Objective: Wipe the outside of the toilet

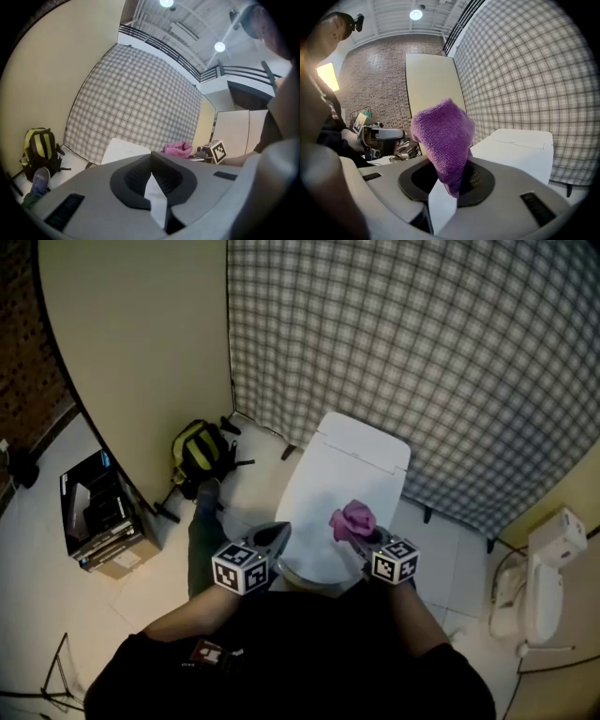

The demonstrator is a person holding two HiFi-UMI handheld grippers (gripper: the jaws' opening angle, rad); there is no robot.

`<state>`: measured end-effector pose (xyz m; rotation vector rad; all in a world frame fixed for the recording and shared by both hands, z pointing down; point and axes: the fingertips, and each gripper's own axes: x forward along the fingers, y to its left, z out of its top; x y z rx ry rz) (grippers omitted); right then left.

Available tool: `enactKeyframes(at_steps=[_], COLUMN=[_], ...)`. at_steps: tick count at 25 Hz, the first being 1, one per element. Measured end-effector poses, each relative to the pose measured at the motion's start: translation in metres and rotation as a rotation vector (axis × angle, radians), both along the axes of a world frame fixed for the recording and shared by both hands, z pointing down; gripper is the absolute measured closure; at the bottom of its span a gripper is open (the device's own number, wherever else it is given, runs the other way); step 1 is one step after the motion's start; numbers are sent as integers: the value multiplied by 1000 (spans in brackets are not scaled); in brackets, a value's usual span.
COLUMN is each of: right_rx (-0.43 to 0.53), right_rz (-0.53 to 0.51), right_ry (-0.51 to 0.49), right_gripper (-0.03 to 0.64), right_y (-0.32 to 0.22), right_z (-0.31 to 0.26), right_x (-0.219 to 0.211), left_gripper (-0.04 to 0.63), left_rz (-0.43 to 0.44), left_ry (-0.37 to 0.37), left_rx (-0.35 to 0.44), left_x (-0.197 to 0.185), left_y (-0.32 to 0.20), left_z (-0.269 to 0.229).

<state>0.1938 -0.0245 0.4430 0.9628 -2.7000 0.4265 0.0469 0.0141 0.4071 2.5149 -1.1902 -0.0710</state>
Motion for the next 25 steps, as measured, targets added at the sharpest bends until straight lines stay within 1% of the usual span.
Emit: enactKeyframes(at_steps=[3,6,11,17,19,25], right_rx=[5,12,58,73,64,39], right_rz=[-3,15,88,139,153,168], right_ry=[-12,-42,-64,-56,-59,-66], right_gripper=[525,525,528,534,535,535], right_y=[0,0,-4,-7,-7,-2], right_z=[2,1,4,5,10,22], right_x=[4,7,15,37,44,56], left_gripper=[600,600,600,600,600,600], left_rz=[-21,-10,45,127,138,124], left_ry=[-6,-35,-100,-147,-154,-145], left_rx=[-21,-32,-36,-19,-22,-38], left_x=[5,12,26,62,67,69], left_y=[2,1,-5,0,2,-4], left_z=[2,4,12,20,23,26])
